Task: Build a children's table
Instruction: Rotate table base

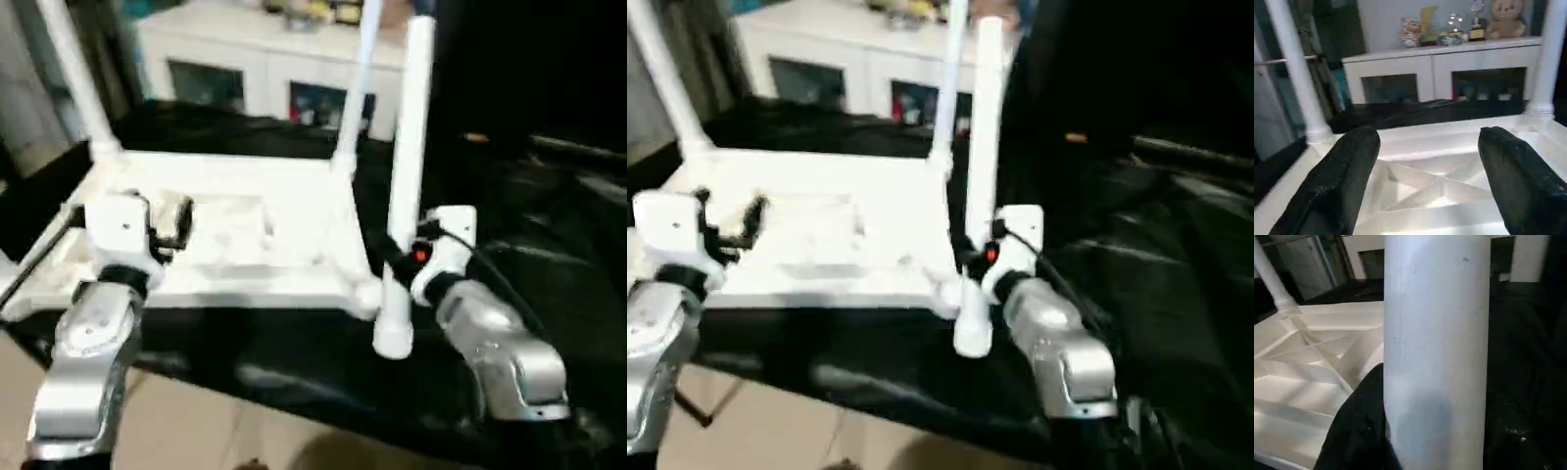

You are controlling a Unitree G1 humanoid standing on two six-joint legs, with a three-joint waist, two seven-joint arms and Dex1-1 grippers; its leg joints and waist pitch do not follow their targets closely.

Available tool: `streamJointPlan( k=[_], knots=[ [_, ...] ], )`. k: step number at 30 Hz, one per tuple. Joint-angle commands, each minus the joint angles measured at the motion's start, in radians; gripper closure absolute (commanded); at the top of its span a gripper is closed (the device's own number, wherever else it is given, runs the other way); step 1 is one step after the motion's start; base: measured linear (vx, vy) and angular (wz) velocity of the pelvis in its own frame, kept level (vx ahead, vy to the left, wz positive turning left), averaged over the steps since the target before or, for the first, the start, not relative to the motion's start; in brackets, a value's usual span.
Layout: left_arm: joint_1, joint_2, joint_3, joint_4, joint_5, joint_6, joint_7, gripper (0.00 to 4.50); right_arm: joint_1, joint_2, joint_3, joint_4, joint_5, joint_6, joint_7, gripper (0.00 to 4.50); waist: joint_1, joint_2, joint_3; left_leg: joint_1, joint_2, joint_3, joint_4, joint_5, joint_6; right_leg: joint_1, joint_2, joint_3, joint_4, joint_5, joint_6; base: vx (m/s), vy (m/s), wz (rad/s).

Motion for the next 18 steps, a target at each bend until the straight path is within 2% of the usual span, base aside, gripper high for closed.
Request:
streamJointPlan(
  k=[1, 2, 3, 4, 5, 6, 7, 8, 9, 10, 11, 12, 13, 14, 15, 16, 17, 18],
  knots=[
    [0.000, -0.009, -0.019, -0.018, 0.006, 0.011, 0.008, 0.77, 0.003, -0.015, -0.017, 0.004, -0.011, 0.012, -0.001, 2.75, -0.009, 0.023, -0.050, 0.062, 0.168, -0.107, -0.155, -0.475, -0.336, -0.003, -0.069, 0.031, -0.040, 0.024, -0.079, -0.079, 0.074, 0.01],
    [0.000, -0.017, -0.015, -0.019, -0.004, 0.016, 0.010, 0.77, 0.000, -0.016, -0.019, 0.008, -0.011, 0.011, -0.001, 2.75, -0.034, 0.033, -0.047, 0.057, 0.213, -0.149, -0.194, -0.648, -0.383, 0.006, -0.039, 0.017, -0.022, -0.072, -0.052, -0.079, 0.074, 0.01],
    [0.000, -0.016, -0.019, -0.020, -0.003, 0.022, 0.008, 0.77, -0.003, -0.017, -0.021, 0.012, -0.011, 0.011, -0.001, 2.75, -0.035, 0.042, -0.039, 0.040, 0.238, -0.147, -0.234, -0.764, -0.348, 0.010, -0.026, 0.010, 0.015, -0.093, -0.013, -0.088, 0.027, 0.04],
    [-0.004, -0.008, -0.028, -0.020, 0.002, 0.033, 0.001, 0.77, -0.012, -0.016, -0.026, 0.019, -0.011, 0.011, -0.003, 2.75, -0.033, 0.030, -0.039, 0.024, 0.219, -0.133, -0.239, -0.794, -0.272, 0.022, -0.031, 0.019, 0.029, -0.087, 0.003, -0.086, -0.030, 0.09],
    [-0.005, -0.006, -0.030, -0.019, 0.004, 0.036, 0.000, 0.77, -0.014, -0.015, -0.027, 0.020, -0.011, 0.011, -0.003, 2.75, -0.028, 0.026, -0.036, 0.015, 0.190, -0.109, -0.229, -0.792, -0.245, 0.020, -0.041, 0.032, 0.014, -0.104, -0.004, -0.086, -0.030, 0.09],
    [-0.011, 0.004, -0.038, -0.017, 0.017, 0.047, -0.007, 0.77, -0.026, -0.016, -0.032, 0.025, -0.010, 0.010, -0.001, 2.75, -0.037, -0.004, -0.031, 0.035, 0.110, -0.080, -0.138, -0.723, -0.220, -0.015, -0.105, 0.077, -0.091, -0.348, -0.044, -0.081, -0.071, -0.02],
    [-0.012, 0.006, -0.039, -0.017, 0.018, 0.049, -0.008, 0.77, -0.027, -0.017, -0.033, 0.025, -0.010, 0.009, -0.001, 2.75, -0.017, -0.029, -0.029, 0.051, 0.068, -0.094, 0.040, -0.342, -0.129, -0.025, -0.238, 0.118, -0.204, -0.707, -0.027, -0.067, -0.058, -0.21],
    [-0.024, 0.022, -0.047, -0.012, 0.033, 0.056, -0.026, 0.77, -0.039, -0.022, -0.036, 0.026, -0.002, 0.013, 0.010, 2.75, -0.015, -0.029, -0.023, 0.019, 0.061, -0.118, 0.060, -0.154, -0.090, 0.003, -0.242, 0.130, -0.205, -0.763, -0.013, -0.067, -0.058, -0.21],
    [-0.033, 0.031, -0.051, -0.008, 0.036, 0.061, -0.036, 0.77, -0.045, -0.031, -0.032, 0.026, 0.004, 0.013, 0.030, 2.75, -0.007, -0.014, -0.006, -0.001, 0.063, -0.126, 0.051, -0.030, -0.108, 0.030, -0.227, 0.066, -0.205, -0.819, -0.007, -0.035, -0.016, -0.38],
    [-0.046, 0.045, -0.058, -0.003, 0.040, 0.058, -0.054, 0.77, -0.053, -0.043, -0.025, 0.025, 0.009, 0.012, 0.057, 2.75, -0.011, 0.007, -0.013, 0.023, 0.093, -0.133, -0.036, -0.231, -0.138, 0.027, -0.142, 0.026, -0.169, -0.710, -0.026, -0.044, 0.026, -0.24],
    [-0.057, 0.051, -0.061, 0.002, 0.028, 0.062, -0.073, 0.77, -0.059, -0.052, -0.019, 0.025, 0.013, 0.011, 0.079, 2.75, -0.020, 0.016, -0.023, 0.037, 0.120, -0.143, -0.070, -0.377, -0.163, 0.023, -0.102, 0.010, -0.142, -0.598, -0.030, -0.044, 0.026, -0.24],
    [-0.064, 0.055, -0.062, 0.006, 0.020, 0.065, -0.086, 0.77, -0.063, -0.058, -0.015, 0.025, 0.015, 0.010, 0.092, 2.75, -0.038, 0.041, -0.033, 0.033, 0.145, -0.170, -0.107, -0.533, -0.191, 0.044, -0.085, 0.007, -0.103, -0.317, -0.058, -0.062, 0.047, -0.08],
    [-0.078, 0.055, -0.063, 0.011, 0.004, 0.079, -0.100, 0.77, -0.071, -0.063, -0.015, 0.026, 0.030, 0.016, 0.117, 2.75, -0.048, 0.052, -0.030, 0.028, 0.143, -0.177, -0.132, -0.606, -0.205, 0.056, -0.081, 0.006, -0.083, -0.118, -0.092, -0.061, 0.044, -0.17],
    [-0.113, 0.042, -0.055, 0.021, -0.042, 0.097, -0.122, 0.77, -0.086, -0.081, -0.012, 0.025, 0.064, 0.029, 0.178, 2.75, -0.053, 0.046, -0.028, 0.029, 0.141, -0.174, -0.135, -0.625, -0.202, 0.057, -0.085, 0.007, -0.087, -0.090, -0.098, -0.061, 0.044, -0.17],
    [-0.164, 0.020, -0.042, 0.032, -0.119, 0.128, -0.159, 0.77, -0.108, -0.111, -0.007, 0.019, 0.119, 0.060, 0.274, 2.75, -0.051, 0.053, -0.021, 0.044, 0.134, -0.160, -0.127, -0.689, -0.209, 0.043, -0.098, 0.014, -0.107, -0.168, -0.108, -0.060, 0.030, -0.05],
    [-0.168, 0.018, -0.041, 0.032, -0.125, 0.130, -0.161, 0.77, -0.109, -0.114, -0.007, 0.019, 0.123, 0.062, 0.281, 2.75, -0.049, 0.038, -0.017, 0.056, 0.125, -0.145, -0.113, -0.695, -0.205, 0.035, -0.117, 0.020, -0.135, -0.313, -0.112, 0.000, 0.000, 0.00],
    [-0.195, -0.001, -0.027, 0.031, -0.202, 0.161, -0.197, 0.60, -0.118, -0.136, -0.002, 0.012, 0.156, 0.085, 0.340, 2.75, -0.048, 0.043, -0.014, 0.056, 0.122, -0.140, -0.107, -0.677, -0.203, 0.033, -0.126, 0.023, -0.145, -0.372, -0.111, 0.000, 0.000, 0.00],
    [-0.208, -0.011, -0.020, 0.030, -0.241, 0.178, -0.217, 0.50, -0.122, -0.149, 0.001, 0.010, 0.173, 0.099, 0.371, 2.75, -0.047, 0.030, -0.009, 0.052, 0.117, -0.132, -0.101, -0.632, -0.183, 0.039, -0.137, 0.019, -0.166, -0.503, -0.094, 0.000, 0.000, 0.00]
  ],
)
